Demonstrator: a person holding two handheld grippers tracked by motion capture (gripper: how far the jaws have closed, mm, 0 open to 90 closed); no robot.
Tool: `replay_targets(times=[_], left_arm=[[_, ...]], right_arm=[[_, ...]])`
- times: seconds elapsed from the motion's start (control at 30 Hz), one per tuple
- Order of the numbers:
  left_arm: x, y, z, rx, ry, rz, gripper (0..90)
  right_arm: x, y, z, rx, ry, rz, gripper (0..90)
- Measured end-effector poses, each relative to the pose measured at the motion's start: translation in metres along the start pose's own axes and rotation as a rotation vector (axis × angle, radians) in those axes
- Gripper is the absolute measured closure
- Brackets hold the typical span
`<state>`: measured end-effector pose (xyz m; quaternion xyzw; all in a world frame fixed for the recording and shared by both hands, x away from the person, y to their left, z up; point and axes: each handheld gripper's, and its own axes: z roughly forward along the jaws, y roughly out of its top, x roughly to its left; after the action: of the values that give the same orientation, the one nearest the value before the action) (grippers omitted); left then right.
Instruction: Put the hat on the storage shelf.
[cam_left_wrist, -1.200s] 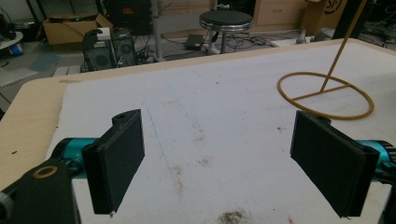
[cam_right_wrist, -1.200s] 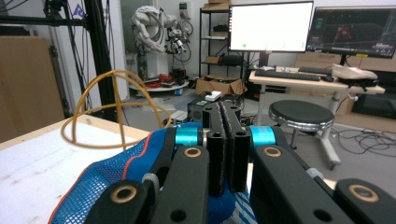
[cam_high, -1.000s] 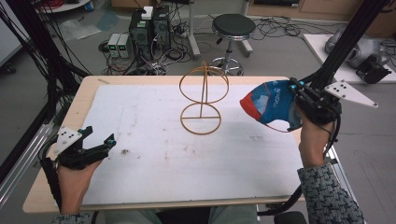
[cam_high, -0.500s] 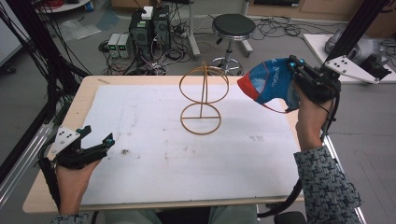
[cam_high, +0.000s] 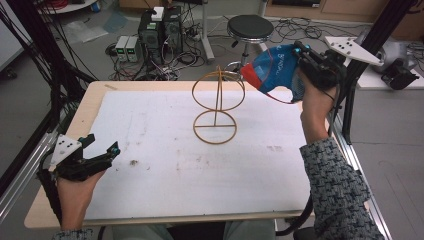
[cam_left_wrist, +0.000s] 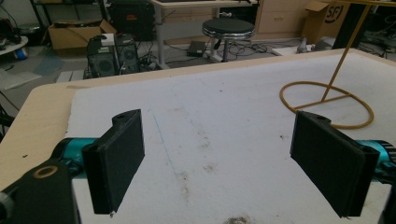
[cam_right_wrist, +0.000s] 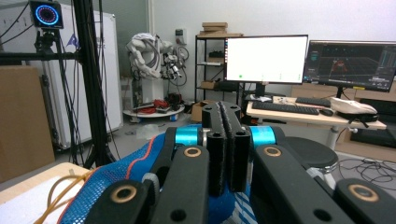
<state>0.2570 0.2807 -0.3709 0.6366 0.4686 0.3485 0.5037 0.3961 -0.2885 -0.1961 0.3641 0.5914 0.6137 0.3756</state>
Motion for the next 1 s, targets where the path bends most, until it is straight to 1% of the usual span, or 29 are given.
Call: replay_targets(times=[0.07, 0.1, 0.17, 0.2, 0.23, 0.57, 0.63, 0.73, 0.9, 0.97, 1.0], left_arm=[[0.000, 0.001, 0.000, -0.001, -0.001, 0.001, 17.9], [0.000, 0.001, -0.001, -0.002, -0.003, 0.000, 17.9], [0.001, 0.001, -0.001, -0.007, -0.002, -0.003, 17.9], [0.001, 0.002, -0.002, -0.009, -0.002, -0.004, 17.9], [0.001, 0.002, -0.002, -0.010, -0.002, -0.004, 17.9], [0.004, 0.004, -0.006, -0.028, 0.004, -0.014, 18.0], [0.004, 0.005, -0.007, -0.031, 0.003, -0.016, 17.9], [0.005, 0.005, -0.007, -0.032, 0.003, -0.019, 17.9], [0.004, 0.005, -0.007, -0.033, 0.002, -0.020, 17.9], [0.004, 0.005, -0.007, -0.034, 0.002, -0.020, 18.0], [0.005, 0.005, -0.007, -0.032, 0.003, -0.018, 18.0]], right_arm=[[0.003, 0.001, 0.010, -0.002, 0.004, 0.014, 89.2], [0.003, 0.001, 0.010, -0.002, 0.004, 0.014, 89.2], [0.007, 0.003, 0.016, -0.007, 0.008, 0.016, 89.2], [0.011, 0.006, 0.022, -0.008, 0.015, 0.018, 89.2], [0.011, 0.006, 0.022, -0.008, 0.015, 0.018, 89.2], [0.040, 0.012, 0.048, -0.010, 0.071, 0.009, 89.2], [0.045, 0.011, 0.052, -0.007, 0.090, 0.021, 89.1], [0.052, 0.010, 0.056, 0.001, 0.104, 0.016, 89.1], [0.059, 0.008, 0.059, 0.005, 0.147, 0.024, 89.1], [0.065, 0.005, 0.059, 0.012, 0.177, 0.022, 89.1], [0.065, 0.005, 0.059, 0.012, 0.177, 0.022, 89.1]])
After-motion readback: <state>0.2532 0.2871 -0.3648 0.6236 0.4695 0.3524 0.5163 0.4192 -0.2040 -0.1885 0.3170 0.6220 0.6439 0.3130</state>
